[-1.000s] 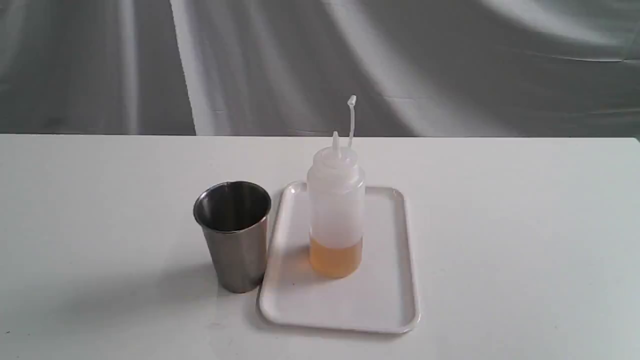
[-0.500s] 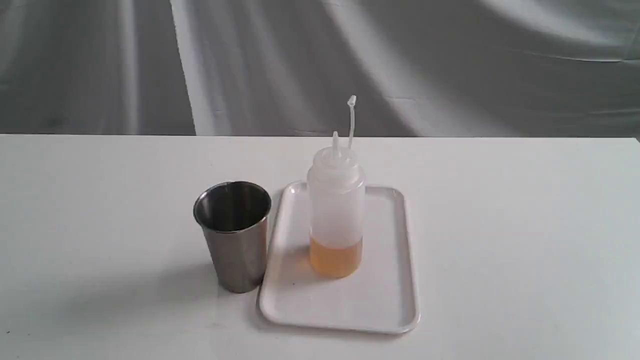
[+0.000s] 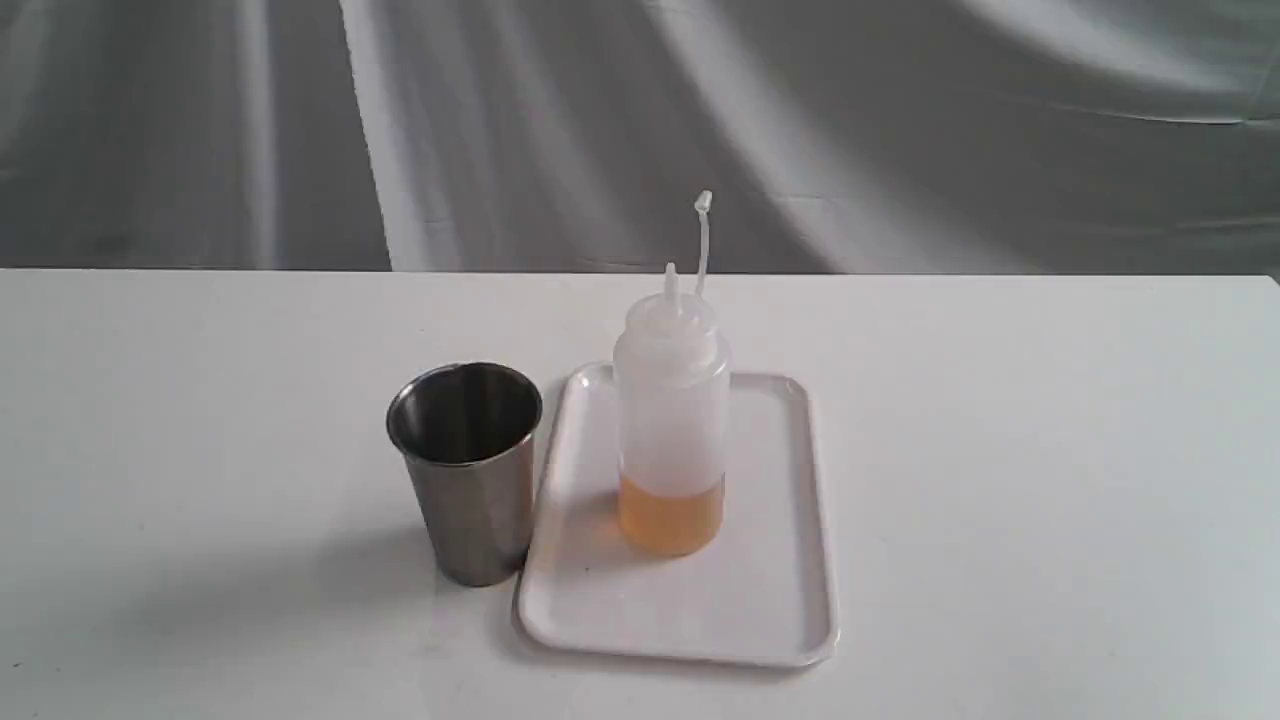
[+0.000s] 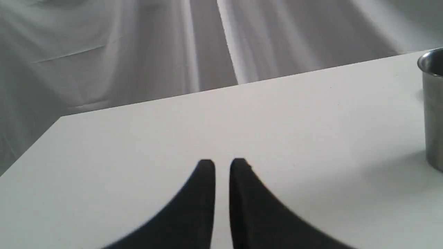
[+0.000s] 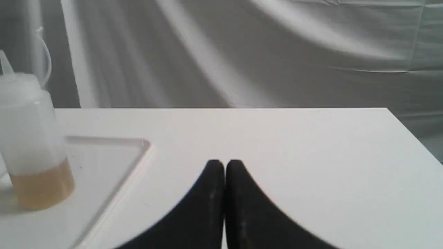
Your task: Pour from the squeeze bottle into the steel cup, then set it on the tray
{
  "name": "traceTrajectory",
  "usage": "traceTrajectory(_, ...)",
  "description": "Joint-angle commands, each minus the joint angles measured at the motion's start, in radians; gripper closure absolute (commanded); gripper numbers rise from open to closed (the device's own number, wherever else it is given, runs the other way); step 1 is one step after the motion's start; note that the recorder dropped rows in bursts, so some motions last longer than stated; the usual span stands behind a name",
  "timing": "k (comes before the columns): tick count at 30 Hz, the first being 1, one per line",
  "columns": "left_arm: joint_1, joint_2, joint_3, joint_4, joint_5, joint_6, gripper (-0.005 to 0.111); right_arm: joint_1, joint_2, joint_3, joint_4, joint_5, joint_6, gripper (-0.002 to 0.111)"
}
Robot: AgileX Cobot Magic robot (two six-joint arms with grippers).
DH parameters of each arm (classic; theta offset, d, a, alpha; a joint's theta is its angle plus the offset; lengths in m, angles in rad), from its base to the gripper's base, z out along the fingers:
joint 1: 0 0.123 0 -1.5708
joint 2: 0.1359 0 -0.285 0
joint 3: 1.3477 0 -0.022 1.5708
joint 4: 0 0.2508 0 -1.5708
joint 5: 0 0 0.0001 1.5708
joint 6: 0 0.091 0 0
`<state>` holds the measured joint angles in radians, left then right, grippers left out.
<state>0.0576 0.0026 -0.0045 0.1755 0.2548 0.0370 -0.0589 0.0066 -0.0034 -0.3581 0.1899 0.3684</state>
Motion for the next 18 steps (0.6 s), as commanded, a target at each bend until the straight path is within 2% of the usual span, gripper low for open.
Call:
traceTrajectory(1,0.002,-0.003,0.004,0.0,-0.015,-0.007,0.098,-0.026,-0.007,0.003,-0.008,0.074,-0.032,0.108)
traceTrajectory(9,0.002,-0.003,0.004,0.0,-0.015,-0.005,0.098,-0.102,-0.007,0.003,-0.008,0.137,-0.032,0.108)
traceTrajectory(18,0.002,-0.003,0.004,0.0,-0.015,-0.007,0.098,-0.102,-0.007,0.003,-0.002,0.163,-0.032,0.108)
